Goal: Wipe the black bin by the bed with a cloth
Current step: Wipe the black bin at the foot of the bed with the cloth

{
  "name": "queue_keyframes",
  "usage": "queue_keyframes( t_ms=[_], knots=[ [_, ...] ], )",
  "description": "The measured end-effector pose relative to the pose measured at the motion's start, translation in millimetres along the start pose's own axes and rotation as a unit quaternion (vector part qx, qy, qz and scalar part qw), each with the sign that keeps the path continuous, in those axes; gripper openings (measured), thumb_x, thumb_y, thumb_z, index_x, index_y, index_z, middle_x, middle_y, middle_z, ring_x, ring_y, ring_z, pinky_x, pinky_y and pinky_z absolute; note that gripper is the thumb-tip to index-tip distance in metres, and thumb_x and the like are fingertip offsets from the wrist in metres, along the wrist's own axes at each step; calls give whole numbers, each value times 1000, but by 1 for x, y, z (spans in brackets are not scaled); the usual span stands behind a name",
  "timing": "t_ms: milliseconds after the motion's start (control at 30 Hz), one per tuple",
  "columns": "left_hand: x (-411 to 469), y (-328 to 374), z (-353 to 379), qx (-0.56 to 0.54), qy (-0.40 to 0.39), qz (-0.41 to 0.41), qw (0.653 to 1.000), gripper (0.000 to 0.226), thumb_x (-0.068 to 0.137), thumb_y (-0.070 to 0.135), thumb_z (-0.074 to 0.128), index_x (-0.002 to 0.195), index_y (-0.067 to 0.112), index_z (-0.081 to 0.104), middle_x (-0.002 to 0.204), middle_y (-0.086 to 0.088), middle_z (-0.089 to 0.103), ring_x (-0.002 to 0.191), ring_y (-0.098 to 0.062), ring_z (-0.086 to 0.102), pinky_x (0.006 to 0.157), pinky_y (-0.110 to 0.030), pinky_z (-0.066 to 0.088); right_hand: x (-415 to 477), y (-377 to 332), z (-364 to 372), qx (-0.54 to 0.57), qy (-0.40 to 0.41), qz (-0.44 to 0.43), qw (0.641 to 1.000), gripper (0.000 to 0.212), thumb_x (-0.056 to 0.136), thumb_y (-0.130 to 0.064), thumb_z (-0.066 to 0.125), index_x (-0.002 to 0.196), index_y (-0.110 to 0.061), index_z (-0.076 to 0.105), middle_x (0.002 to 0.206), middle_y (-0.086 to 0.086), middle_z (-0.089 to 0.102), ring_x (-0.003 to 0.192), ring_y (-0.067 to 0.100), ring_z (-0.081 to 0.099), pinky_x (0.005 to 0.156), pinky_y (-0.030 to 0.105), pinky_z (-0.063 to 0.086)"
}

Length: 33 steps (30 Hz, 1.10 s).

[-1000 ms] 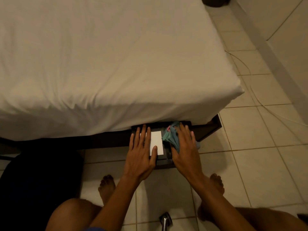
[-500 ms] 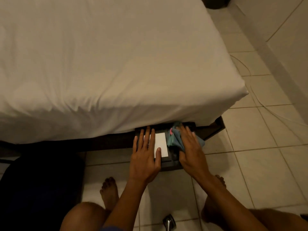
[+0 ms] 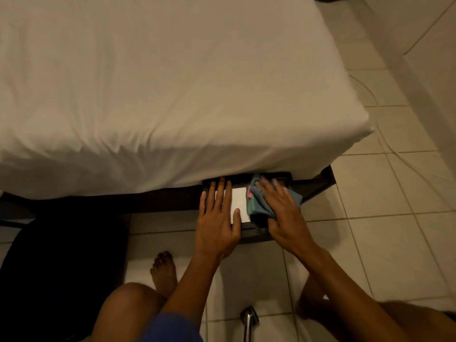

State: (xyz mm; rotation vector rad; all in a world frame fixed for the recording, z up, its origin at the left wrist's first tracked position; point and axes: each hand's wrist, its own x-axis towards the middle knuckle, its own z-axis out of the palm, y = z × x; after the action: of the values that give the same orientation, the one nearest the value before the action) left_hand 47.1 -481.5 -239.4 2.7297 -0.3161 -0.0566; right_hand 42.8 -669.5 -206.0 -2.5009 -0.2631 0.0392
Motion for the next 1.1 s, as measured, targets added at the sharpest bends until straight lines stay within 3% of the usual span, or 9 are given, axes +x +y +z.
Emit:
queue_keyframes(
  t_ms=[100, 233, 300, 467, 633, 800, 933, 1033, 1100],
  knots=[
    [-3, 0, 1, 2, -10, 9, 1000, 67, 101, 42, 26, 161, 17, 9, 170, -2, 1, 157, -17, -2, 128, -44, 6, -19, 6, -11, 21, -45, -37, 998, 80, 77, 2, 46, 147, -28, 22, 155, -6, 20, 145, 9, 5, 118, 35, 3],
    [1, 1, 1, -3, -8, 14, 1000, 67, 101, 44, 25, 161, 18, 8, 170, 0, -1, 157, -16, -5, 127, -44, 5, -9, 10, -15, 30, -9, 4, 999, 74, 79, -2, 46, 145, -27, 26, 153, -9, 21, 145, 10, 7, 118, 45, 11],
    [2, -1, 1, 6, -4, 12, 1000, 67, 101, 45, 23, 161, 17, 10, 170, 0, 1, 157, -16, -4, 128, -43, 4, 6, 4, -13, 39, -10, 8, 999, 75, 76, 1, 44, 145, -24, 27, 152, -6, 23, 144, 15, 8, 118, 47, 8],
    [0, 0, 1, -5, -2, 15, 1000, 66, 102, 44, 22, 161, 18, 9, 169, 1, 1, 157, -16, -3, 128, -40, -1, -9, 2, -12, 36, -77, -36, 996, 70, 84, 2, 47, 144, -28, 30, 156, -9, 21, 146, 12, 4, 118, 35, 0],
    [2, 0, -1, 2, -5, 10, 1000, 68, 102, 46, 21, 161, 15, 8, 170, 0, 1, 157, -15, -5, 128, -40, 0, 13, 3, -20, 32, -36, 7, 999, 58, 84, -16, 40, 142, -24, 37, 152, -4, 31, 143, 13, 12, 119, 40, 9],
    [0, -1, 0, 14, -13, 15, 1000, 65, 103, 43, 17, 161, 16, 6, 170, -1, -2, 157, -15, -8, 127, -40, -2, 32, -3, -16, -31, -89, -69, 993, 83, 70, 13, 48, 142, -27, 36, 153, -5, 28, 144, 16, 11, 116, 31, 1],
    [0, 1, -1, 6, -14, 8, 1000, 63, 103, 40, 14, 161, 17, 5, 169, 1, -3, 156, -13, -10, 127, -39, -3, 35, 6, -23, -41, -82, -99, 991, 84, 70, 15, 47, 142, -28, 38, 152, -5, 32, 143, 16, 16, 116, 32, 10],
    [1, 2, -3, -2, -14, 5, 1000, 62, 103, 40, 14, 161, 19, 3, 169, 3, -6, 156, -10, -12, 127, -38, -4, 25, 16, -29, -16, -73, -70, 995, 78, 74, 12, 49, 141, -25, 39, 151, -7, 32, 140, 10, 14, 116, 25, 5],
    [0, 2, -4, -7, -10, 1, 1000, 62, 104, 39, 18, 161, 19, 3, 169, 4, -6, 156, -10, -11, 128, -37, -4, 15, 22, -33, -7, -72, -48, 996, 74, 78, 7, 53, 142, -25, 37, 151, -8, 31, 141, 9, 13, 117, 29, 7]
  ],
)
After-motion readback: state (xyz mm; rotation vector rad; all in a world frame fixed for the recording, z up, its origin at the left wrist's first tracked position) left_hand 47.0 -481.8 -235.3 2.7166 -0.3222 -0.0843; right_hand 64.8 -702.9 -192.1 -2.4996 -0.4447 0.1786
